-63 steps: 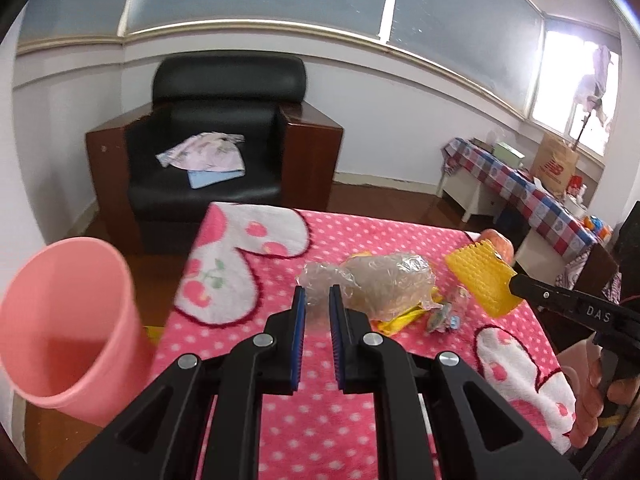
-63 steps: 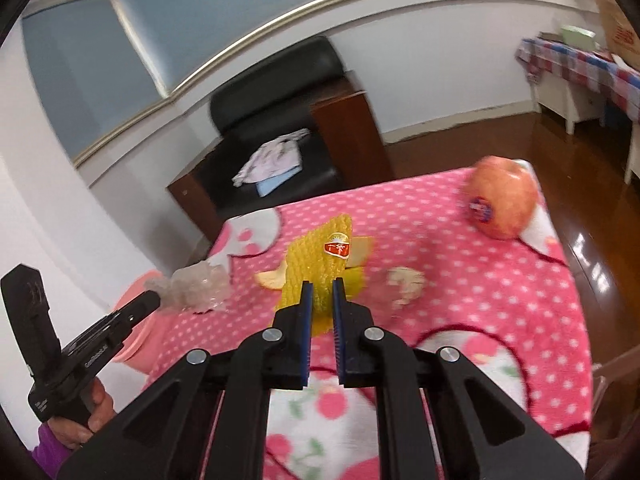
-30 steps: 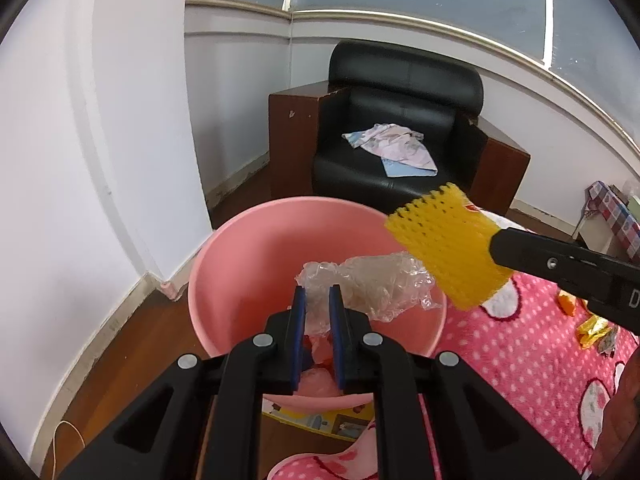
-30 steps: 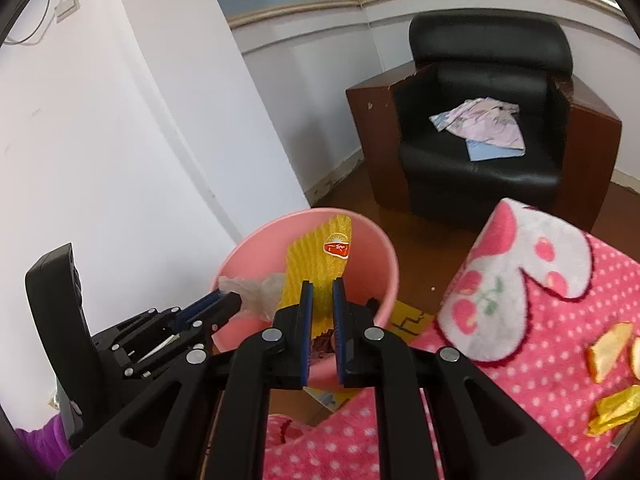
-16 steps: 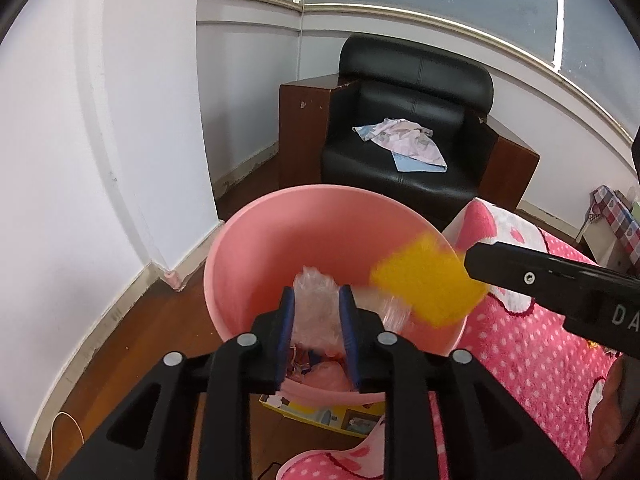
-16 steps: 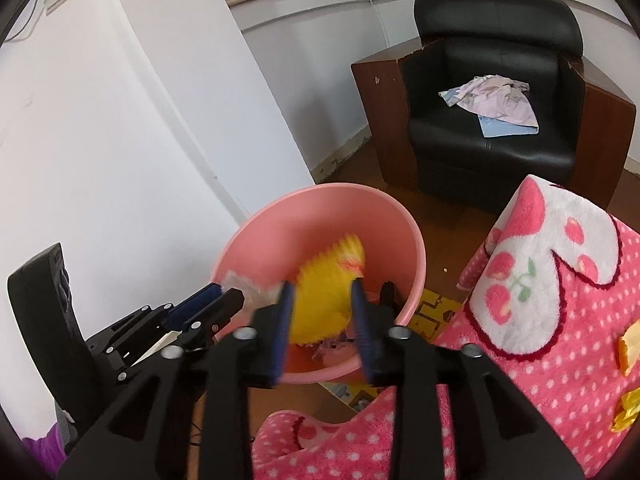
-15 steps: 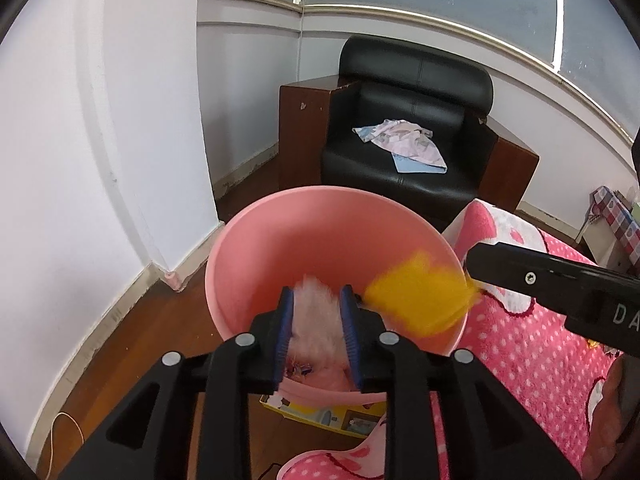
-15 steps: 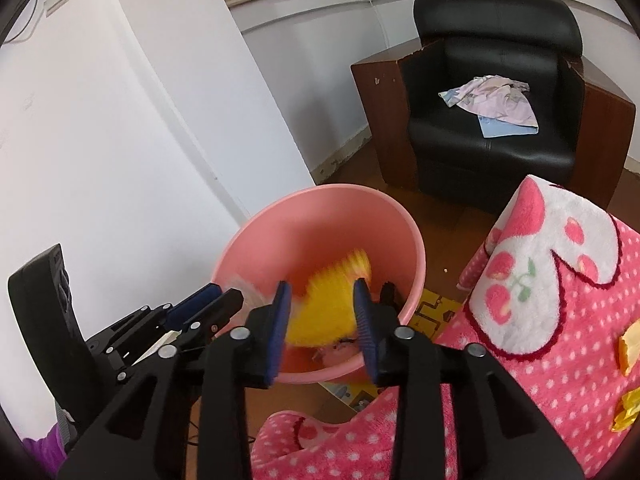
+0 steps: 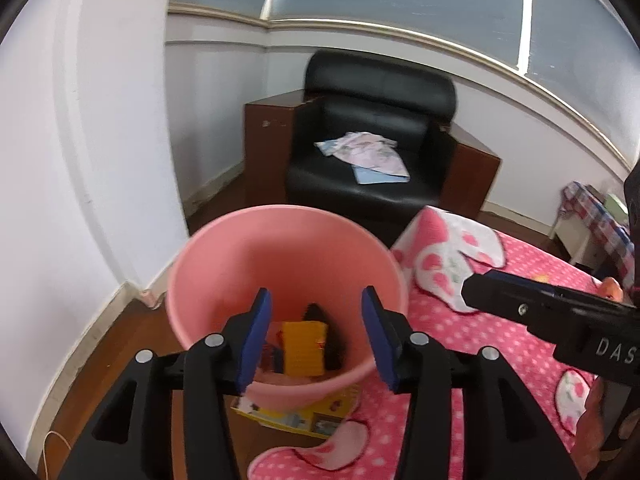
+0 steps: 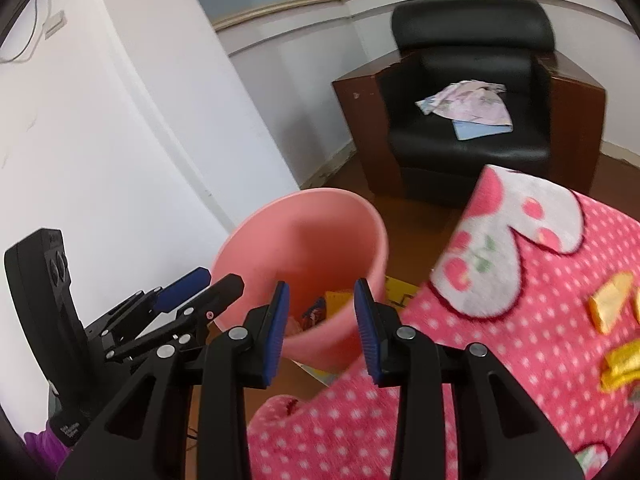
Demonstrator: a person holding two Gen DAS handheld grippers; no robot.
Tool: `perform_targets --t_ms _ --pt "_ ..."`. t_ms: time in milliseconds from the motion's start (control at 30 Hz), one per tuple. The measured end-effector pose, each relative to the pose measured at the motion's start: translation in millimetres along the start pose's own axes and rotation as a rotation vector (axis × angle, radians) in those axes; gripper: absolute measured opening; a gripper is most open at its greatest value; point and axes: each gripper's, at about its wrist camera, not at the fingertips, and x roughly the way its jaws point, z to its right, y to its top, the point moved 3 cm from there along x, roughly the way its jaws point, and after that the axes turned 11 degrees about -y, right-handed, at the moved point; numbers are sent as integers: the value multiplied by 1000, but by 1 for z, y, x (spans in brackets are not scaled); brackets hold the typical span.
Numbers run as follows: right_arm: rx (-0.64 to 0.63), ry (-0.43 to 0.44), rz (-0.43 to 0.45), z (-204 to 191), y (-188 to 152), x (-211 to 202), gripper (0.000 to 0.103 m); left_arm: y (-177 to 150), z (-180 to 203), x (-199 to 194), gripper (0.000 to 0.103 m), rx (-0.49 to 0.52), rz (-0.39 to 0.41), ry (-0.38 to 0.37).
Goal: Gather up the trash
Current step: 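Carry both items over the pink bin and open both tools to drop them, then move both tools back to the table toward the remaining wrappers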
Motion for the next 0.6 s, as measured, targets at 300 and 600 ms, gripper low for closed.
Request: perform_targets --t_ms 300,600 --pt "99 -167 45 74 -43 -57 39 -5 71 15 52 96 -29 -162" --pt "324 -336 48 171 -95 -105 45 -25 159 42 52 221 -109 -343"
